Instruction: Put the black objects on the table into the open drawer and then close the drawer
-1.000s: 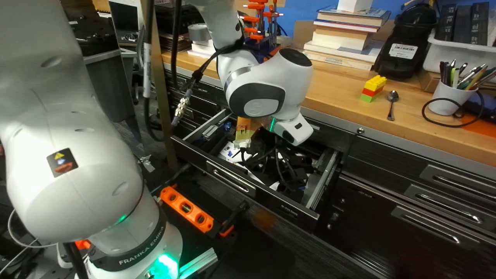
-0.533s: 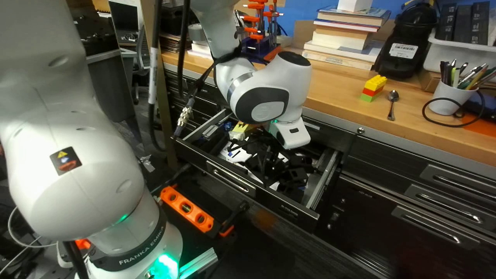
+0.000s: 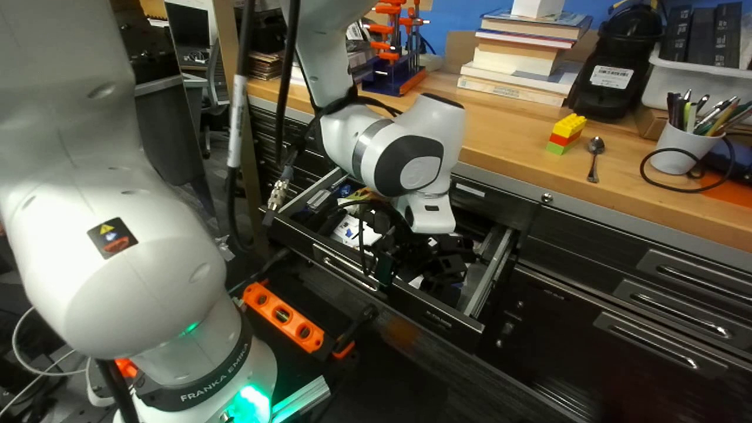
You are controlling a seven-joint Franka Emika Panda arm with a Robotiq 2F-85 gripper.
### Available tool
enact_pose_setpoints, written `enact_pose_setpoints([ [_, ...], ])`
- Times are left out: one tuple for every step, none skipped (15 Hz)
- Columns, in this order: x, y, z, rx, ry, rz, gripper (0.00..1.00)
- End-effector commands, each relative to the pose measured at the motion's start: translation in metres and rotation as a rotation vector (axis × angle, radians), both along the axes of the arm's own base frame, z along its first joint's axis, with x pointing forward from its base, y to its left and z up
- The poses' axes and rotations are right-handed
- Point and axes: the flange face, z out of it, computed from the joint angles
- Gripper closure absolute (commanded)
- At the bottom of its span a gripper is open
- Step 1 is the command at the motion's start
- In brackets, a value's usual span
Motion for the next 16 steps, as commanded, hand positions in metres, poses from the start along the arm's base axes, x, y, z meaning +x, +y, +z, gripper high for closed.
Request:
enact_pose_setpoints([
  [-0.001,0.015,0.003,0.025,0.049,0.030,0.00],
  [-0.004,0.019,-0.002,0.043,0.068,0.048,0.00],
  [-0.006,0.022,-0.005,0.060,0.080,0.067,0.00],
  [-0.006,0.025,-0.008,0.079,0.092,0.088,0.00],
  [-0.004,0.028,-0.013,0.108,0.093,0.115,0.00],
  [0.000,0.029,-0.020,0.142,0.089,0.143,0.00],
  [0.005,0.030,-0.021,0.170,0.063,0.164,0.00],
  [0.009,0.032,-0.023,0.196,0.042,0.189,0.00],
  [0.015,0.035,-0.022,0.233,-0.002,0.221,0.00],
  [0.023,0.039,-0.022,0.266,-0.033,0.244,0.00],
  [0.031,0.041,-0.023,0.300,-0.064,0.271,0.00],
  [0.037,0.043,-0.025,0.332,-0.095,0.291,0.00],
  [0.040,0.041,-0.028,0.360,-0.118,0.309,0.00],
  [0.042,0.039,-0.030,0.384,-0.146,0.324,0.00],
  [0.046,0.037,-0.032,0.410,-0.167,0.336,0.00],
  [0.049,0.035,-0.033,0.431,-0.192,0.345,0.00],
])
